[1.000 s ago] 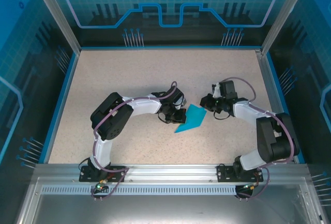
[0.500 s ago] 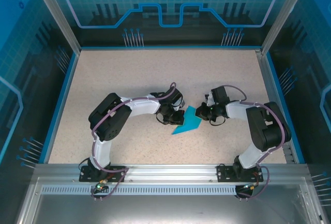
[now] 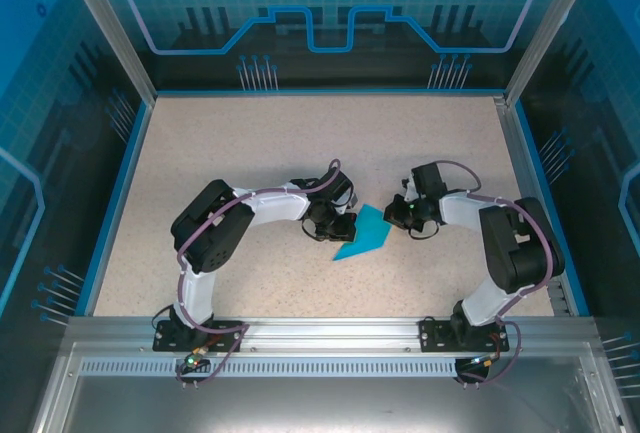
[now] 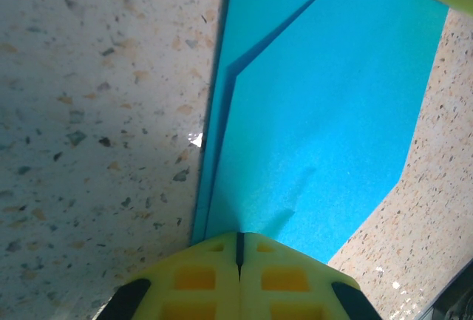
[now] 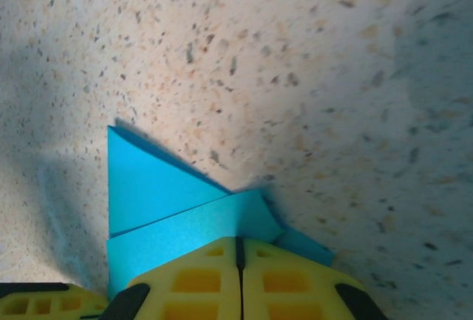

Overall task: Fold a paper plane with a square sheet of paper (pick it up from the middle)
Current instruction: Fourth fold the wing at the center of the table.

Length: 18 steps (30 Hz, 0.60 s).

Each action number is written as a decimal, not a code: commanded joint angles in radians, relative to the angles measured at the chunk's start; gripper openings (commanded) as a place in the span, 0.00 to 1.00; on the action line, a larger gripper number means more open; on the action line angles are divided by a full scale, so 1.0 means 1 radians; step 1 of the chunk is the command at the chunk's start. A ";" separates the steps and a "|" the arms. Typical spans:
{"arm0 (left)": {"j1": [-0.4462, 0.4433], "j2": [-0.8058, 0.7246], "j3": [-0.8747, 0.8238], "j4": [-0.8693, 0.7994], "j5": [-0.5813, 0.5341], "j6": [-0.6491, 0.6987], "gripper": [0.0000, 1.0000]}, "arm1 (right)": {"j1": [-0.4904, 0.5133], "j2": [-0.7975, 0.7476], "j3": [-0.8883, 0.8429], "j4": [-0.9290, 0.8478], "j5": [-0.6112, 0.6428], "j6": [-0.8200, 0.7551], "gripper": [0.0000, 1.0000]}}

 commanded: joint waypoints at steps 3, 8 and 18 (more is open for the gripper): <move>0.004 0.010 -0.030 -0.143 -0.046 0.023 0.00 | -0.038 -0.007 0.018 -0.045 0.096 -0.004 0.06; 0.005 0.010 -0.025 -0.145 -0.042 0.025 0.00 | -0.049 -0.009 0.049 -0.062 0.113 0.001 0.06; 0.003 0.013 -0.014 -0.146 -0.040 0.024 0.00 | -0.021 -0.070 0.035 0.038 -0.032 -0.013 0.07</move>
